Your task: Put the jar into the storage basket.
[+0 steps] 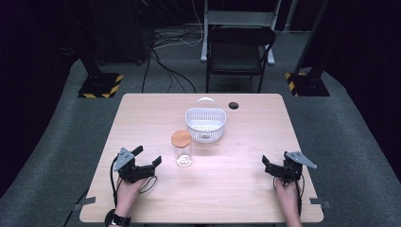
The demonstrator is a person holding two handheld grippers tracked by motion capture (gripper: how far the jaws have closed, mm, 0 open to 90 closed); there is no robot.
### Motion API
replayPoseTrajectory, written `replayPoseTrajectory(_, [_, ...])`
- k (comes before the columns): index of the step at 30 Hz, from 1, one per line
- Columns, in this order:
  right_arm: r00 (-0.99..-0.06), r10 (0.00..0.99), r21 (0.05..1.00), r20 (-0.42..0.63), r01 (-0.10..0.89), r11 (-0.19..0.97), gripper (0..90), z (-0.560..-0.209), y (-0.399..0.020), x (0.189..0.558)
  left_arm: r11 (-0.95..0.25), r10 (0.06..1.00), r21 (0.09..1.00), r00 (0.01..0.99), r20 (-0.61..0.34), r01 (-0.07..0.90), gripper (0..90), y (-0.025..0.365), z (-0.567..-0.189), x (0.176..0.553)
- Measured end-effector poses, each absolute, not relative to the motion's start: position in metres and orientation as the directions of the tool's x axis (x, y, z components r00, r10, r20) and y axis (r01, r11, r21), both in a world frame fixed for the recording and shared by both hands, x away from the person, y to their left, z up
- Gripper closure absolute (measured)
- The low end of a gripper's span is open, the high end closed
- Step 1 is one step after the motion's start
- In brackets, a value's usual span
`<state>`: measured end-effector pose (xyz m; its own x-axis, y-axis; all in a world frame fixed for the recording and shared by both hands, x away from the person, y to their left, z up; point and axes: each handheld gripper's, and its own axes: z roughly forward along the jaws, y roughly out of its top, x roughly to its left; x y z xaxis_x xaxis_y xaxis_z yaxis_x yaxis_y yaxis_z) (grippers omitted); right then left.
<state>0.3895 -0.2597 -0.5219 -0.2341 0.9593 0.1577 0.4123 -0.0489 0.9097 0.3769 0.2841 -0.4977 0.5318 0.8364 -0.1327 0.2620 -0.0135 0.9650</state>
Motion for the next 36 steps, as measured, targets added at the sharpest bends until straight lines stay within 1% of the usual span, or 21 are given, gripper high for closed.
replayPoseTrajectory(2, [-0.230, 0.958, 0.909, 0.169, 0.411, -0.061, 0.0, -0.522, -0.261, 0.390, -0.027, 0.835, 0.967, 0.538, -0.118, 0.254, 4.0, 0.284, -0.490, 0.376])
replayPoseTrajectory(5, [-0.230, 0.957, 0.908, 0.179, 0.412, -0.070, 0.0, -0.522, -0.262, 0.390, -0.018, 0.823, 0.970, 0.554, -0.124, 0.244, 5.2, 0.285, -0.477, 0.374])
replayPoseTrajectory(7, [-0.229, 0.956, 0.909, 0.184, 0.411, -0.077, 0.0, -0.522, -0.263, 0.390, -0.026, 0.815, 0.975, 0.570, -0.106, 0.219, 5.2, 0.285, -0.462, 0.372])
replayPoseTrajectory(9, [-0.228, 0.955, 0.908, 0.189, 0.410, -0.082, 0.0, -0.522, -0.263, 0.389, -0.024, 0.811, 0.977, 0.575, -0.104, 0.211, 5.3, 0.285, -0.458, 0.371])
replayPoseTrajectory(12, [-0.228, 0.954, 0.910, 0.193, 0.406, -0.087, 0.0, -0.522, -0.264, 0.389, -0.005, 0.794, 0.978, 0.595, -0.122, 0.207, 5.2, 0.284, -0.445, 0.370])
replayPoseTrajectory(17, [-0.229, 0.954, 0.910, 0.194, 0.405, -0.088, 0.0, -0.522, -0.264, 0.389, -0.028, 0.782, 0.982, 0.616, -0.095, 0.187, 5.2, 0.280, -0.429, 0.370])
replayPoseTrajectory(20, [-0.229, 0.954, 0.910, 0.195, 0.406, -0.088, 0.0, -0.522, -0.264, 0.389, -0.049, 0.765, 0.979, 0.638, -0.091, 0.197, 5.2, 0.276, -0.419, 0.371])
replayPoseTrajectory(27, [-0.230, 0.953, 0.912, 0.198, 0.400, -0.093, 0.0, -0.522, -0.264, 0.388, -0.064, 0.741, 0.976, 0.665, -0.092, 0.206, 5.2, 0.269, -0.410, 0.375])
replayPoseTrajectory(33, [-0.230, 0.952, 0.911, 0.200, 0.401, -0.095, 0.0, -0.523, -0.265, 0.388, -0.111, 0.718, 0.971, 0.692, -0.068, 0.211, 5.2, 0.252, -0.409, 0.382])
replayPoseTrajectory(36, [-0.229, 0.952, 0.910, 0.202, 0.402, -0.096, 0.0, -0.523, -0.265, 0.389, -0.115, 0.711, 0.969, 0.700, -0.074, 0.219, 5.2, 0.244, -0.409, 0.387])
